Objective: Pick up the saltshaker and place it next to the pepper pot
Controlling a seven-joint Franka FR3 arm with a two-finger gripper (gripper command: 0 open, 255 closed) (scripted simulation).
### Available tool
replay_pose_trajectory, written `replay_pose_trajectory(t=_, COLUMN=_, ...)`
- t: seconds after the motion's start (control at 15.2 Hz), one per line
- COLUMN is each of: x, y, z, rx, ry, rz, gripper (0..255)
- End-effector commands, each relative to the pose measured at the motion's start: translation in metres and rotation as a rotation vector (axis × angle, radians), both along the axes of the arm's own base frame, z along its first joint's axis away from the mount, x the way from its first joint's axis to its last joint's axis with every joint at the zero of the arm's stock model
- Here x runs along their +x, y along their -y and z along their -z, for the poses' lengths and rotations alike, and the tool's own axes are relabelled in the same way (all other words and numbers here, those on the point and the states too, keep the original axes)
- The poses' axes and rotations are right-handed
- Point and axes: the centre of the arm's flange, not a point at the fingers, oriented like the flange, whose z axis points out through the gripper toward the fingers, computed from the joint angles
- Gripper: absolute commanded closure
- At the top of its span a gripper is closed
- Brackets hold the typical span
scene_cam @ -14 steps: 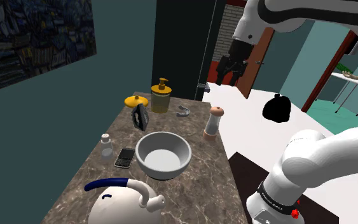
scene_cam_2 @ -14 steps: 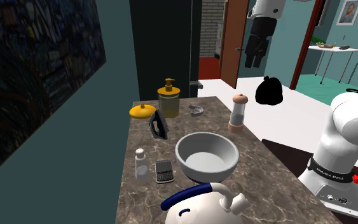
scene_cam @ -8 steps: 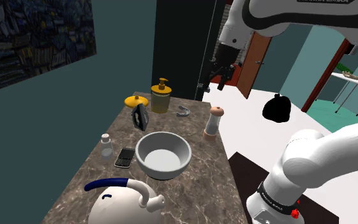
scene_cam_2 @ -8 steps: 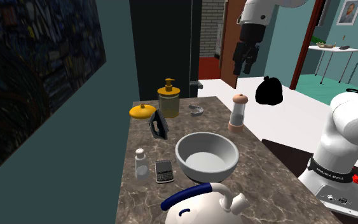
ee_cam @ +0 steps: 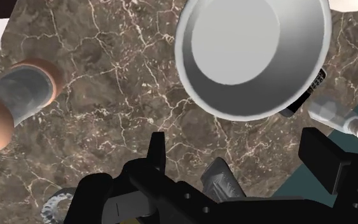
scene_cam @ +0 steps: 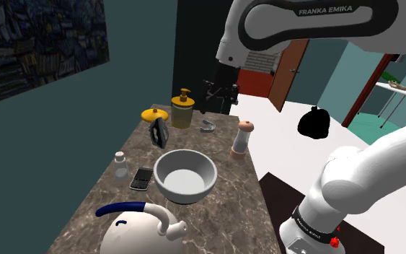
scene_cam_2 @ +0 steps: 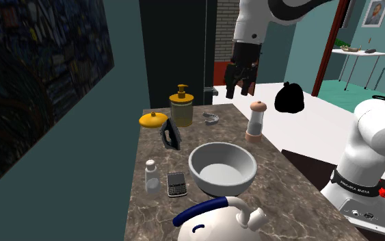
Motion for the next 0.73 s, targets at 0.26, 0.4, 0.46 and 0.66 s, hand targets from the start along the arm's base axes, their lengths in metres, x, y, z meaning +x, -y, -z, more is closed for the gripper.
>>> replay_pose_trajectory(t=0.26, x=0.036, y=-0.064, z=0.032, rx=-0.005, ry=-0.013, rz=0.028, gripper=0)
replay_pose_trajectory(t=0.4, x=0.048, y=-0.085, z=0.043, rx=-0.007, ry=-0.017, rz=0.036, gripper=0)
replay_pose_trajectory(t=0.46, x=0.055, y=-0.095, z=0.049, rx=-0.009, ry=-0.019, rz=0.041, gripper=0)
replay_pose_trajectory(t=0.66, x=0.074, y=-0.127, z=0.066, rx=-0.012, ry=-0.026, rz=0.054, gripper=0)
